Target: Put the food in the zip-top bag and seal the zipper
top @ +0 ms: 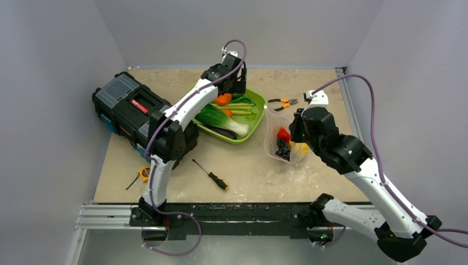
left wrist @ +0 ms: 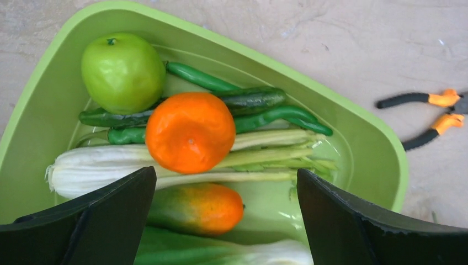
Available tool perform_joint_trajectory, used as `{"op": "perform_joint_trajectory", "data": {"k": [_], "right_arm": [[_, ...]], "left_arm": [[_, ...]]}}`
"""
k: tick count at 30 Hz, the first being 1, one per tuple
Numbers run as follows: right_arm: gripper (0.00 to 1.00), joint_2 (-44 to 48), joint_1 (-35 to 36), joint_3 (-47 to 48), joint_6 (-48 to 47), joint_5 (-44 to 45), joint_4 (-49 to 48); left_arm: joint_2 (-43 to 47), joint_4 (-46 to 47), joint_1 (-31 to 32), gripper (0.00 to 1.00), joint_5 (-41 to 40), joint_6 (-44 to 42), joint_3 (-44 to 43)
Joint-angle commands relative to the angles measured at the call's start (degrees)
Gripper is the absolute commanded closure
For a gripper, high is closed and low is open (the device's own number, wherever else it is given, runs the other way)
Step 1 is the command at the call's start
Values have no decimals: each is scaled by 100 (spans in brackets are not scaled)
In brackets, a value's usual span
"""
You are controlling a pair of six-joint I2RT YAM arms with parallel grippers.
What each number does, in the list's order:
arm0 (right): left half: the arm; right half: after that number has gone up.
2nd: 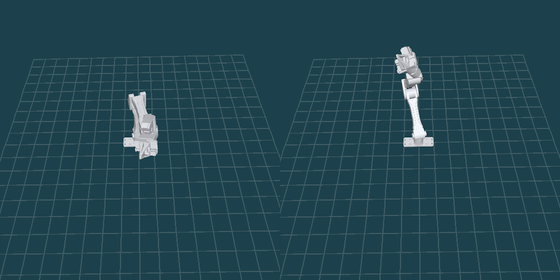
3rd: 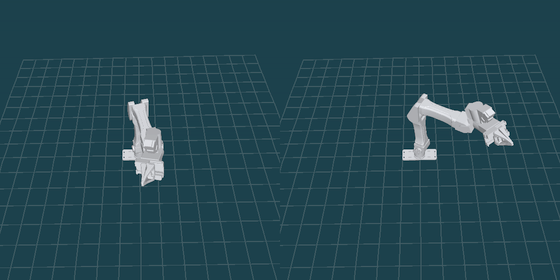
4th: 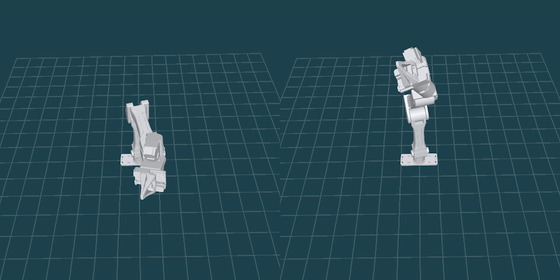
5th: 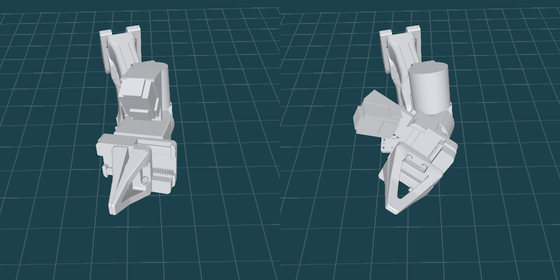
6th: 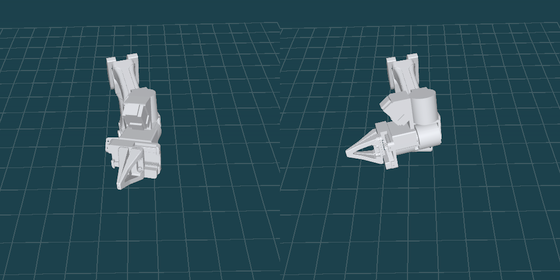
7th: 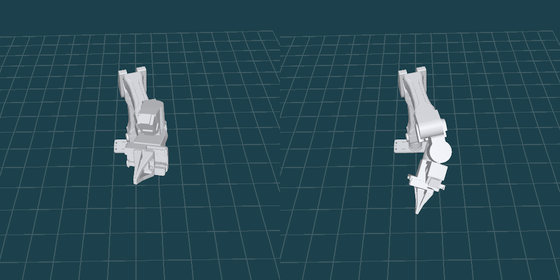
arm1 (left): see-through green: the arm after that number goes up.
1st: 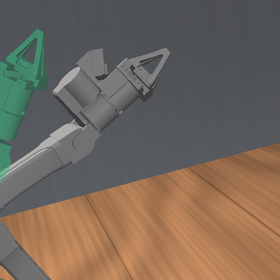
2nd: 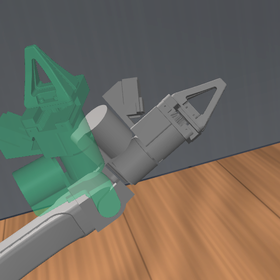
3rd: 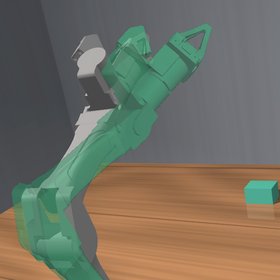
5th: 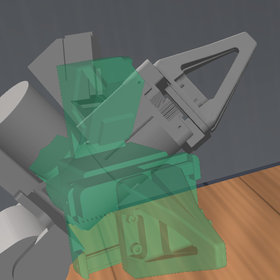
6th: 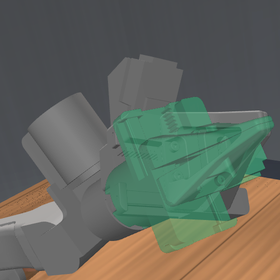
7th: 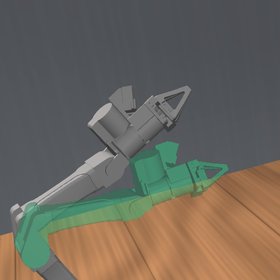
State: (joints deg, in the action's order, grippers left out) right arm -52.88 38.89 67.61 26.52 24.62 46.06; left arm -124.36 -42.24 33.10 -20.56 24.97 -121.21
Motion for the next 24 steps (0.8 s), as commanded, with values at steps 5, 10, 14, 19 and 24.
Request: {"op": "perform_joint_trajectory", "data": {"k": [5,10,14,19,24], "right_arm": [[100,-50,13,194,-51,240,186],[100,-88,7,132,-53,306,161],[100,-148,9,129,-57,337,149],[100,-213,12,120,-48,359,141],[100,-205,12,55,13,359,157]], "left_arm": [[-632,778,-174,1,-986,39,-342],[-826,804,-187,1,-1240,135,-411],[-967,451,-256,1,-1155,647,-470],[-1109,108,-309,5,-959,1117,-455],[-1134,23,-355,8,-909,1332,-330]]}}
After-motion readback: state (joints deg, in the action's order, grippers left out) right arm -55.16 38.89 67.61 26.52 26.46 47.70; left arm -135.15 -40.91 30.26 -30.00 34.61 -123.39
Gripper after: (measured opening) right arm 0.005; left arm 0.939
